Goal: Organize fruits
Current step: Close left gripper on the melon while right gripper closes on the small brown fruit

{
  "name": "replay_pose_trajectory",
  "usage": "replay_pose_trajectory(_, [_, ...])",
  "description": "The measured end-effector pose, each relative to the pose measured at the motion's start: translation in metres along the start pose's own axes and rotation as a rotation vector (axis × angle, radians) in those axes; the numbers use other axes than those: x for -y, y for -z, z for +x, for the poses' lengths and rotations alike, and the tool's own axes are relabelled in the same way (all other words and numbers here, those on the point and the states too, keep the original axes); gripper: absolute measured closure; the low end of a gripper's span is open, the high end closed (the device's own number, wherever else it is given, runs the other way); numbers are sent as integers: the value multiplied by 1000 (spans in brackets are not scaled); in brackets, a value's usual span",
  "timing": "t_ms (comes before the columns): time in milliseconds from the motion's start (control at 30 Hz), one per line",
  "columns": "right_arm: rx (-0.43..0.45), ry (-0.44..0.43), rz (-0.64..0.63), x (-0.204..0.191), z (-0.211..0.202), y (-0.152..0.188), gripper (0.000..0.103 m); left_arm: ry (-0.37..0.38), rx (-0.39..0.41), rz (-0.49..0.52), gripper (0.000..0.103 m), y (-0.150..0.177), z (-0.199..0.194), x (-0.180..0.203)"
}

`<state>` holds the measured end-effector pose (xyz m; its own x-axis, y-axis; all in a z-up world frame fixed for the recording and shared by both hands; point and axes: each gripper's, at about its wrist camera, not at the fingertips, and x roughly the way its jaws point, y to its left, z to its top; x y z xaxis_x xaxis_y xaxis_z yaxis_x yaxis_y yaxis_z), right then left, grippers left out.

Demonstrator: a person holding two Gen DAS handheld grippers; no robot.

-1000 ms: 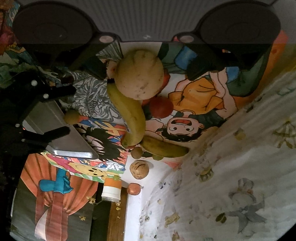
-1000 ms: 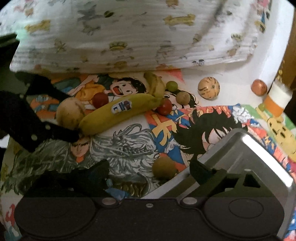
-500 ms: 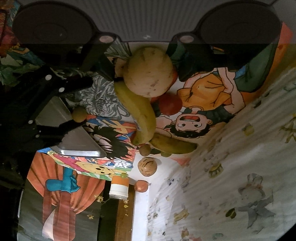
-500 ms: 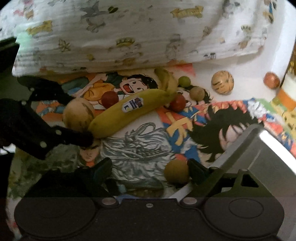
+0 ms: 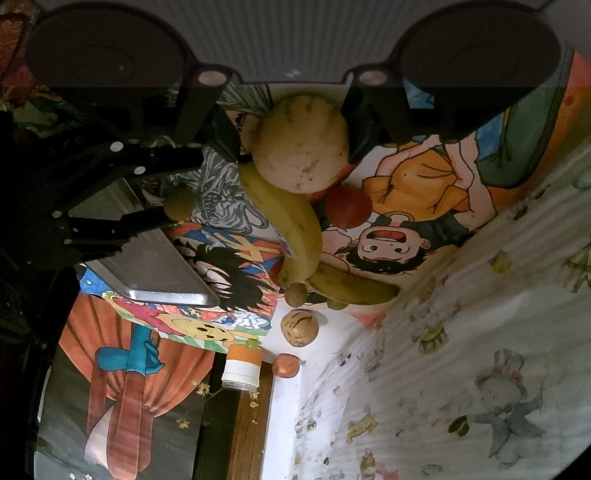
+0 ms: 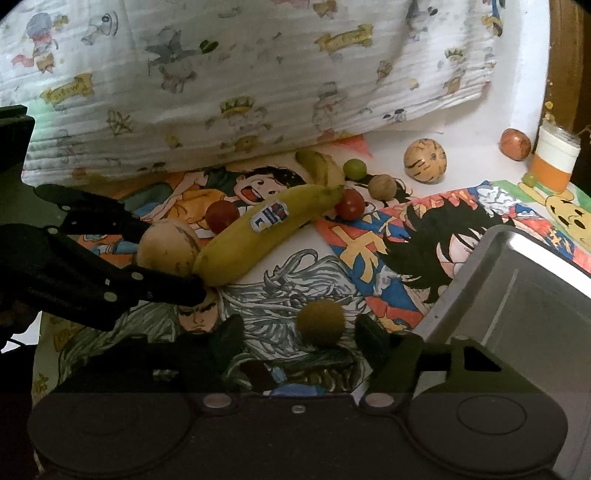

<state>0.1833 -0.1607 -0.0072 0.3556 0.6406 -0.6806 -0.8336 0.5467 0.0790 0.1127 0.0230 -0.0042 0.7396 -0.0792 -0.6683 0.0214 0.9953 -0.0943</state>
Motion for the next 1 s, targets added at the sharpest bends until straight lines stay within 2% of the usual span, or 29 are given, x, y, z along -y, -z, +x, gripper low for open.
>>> replay_pose_trajectory(300, [16,33,22,-5,-1,2,49,-11,-1,-12,41,1,-3,0])
replay_pose_trajectory(333, [18,38,17,-7,-2,3,49,-13,0,-12,45,1,-2,0])
replay_pose_trajectory(467, [30,50,24,-10,-4,6,52,-15,0,-14,45,1,-3,-1])
replay_pose_trajectory(733, [54,79,50,-13,-2,5,72,-19,0,-18,45,1,-2,0])
replay_pose_trajectory(1000, [67,95,100,-22,-10,13,73,-18,2,-24,45,3,-4,1])
